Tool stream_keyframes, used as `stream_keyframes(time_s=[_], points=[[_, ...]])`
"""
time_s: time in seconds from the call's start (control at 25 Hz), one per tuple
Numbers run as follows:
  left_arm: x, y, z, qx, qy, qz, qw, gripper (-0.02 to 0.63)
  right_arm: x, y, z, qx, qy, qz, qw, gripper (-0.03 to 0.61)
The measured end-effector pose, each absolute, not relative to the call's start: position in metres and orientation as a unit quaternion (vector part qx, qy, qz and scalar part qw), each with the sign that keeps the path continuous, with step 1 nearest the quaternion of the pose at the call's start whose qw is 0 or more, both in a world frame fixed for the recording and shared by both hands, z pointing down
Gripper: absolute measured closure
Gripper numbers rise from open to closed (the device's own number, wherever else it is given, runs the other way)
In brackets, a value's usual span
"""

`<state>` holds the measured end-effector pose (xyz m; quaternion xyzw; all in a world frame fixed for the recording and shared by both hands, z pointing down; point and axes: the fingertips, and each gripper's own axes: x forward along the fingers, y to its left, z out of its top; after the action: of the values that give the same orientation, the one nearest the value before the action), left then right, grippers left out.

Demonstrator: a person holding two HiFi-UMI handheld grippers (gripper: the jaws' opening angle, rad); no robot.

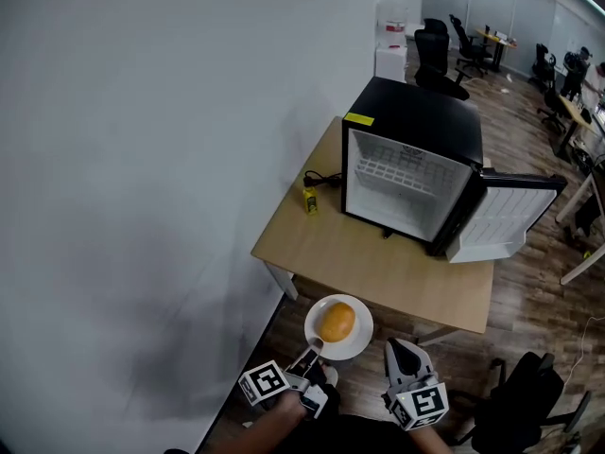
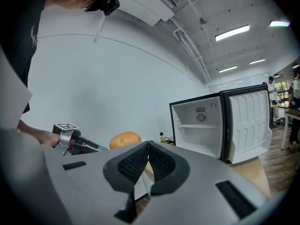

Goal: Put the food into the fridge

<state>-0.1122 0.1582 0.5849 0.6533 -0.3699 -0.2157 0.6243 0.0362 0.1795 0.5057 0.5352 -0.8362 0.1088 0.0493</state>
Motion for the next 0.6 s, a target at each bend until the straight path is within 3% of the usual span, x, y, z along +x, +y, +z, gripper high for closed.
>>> stream_keyframes(time_s=[0.6], points=[[-0.107,0.055,0.596,0.667,-0.327,-0.18,0.645,0.595,0.017,0.078,0.5,0.576,-0.812,0.085,0.037,0.518]])
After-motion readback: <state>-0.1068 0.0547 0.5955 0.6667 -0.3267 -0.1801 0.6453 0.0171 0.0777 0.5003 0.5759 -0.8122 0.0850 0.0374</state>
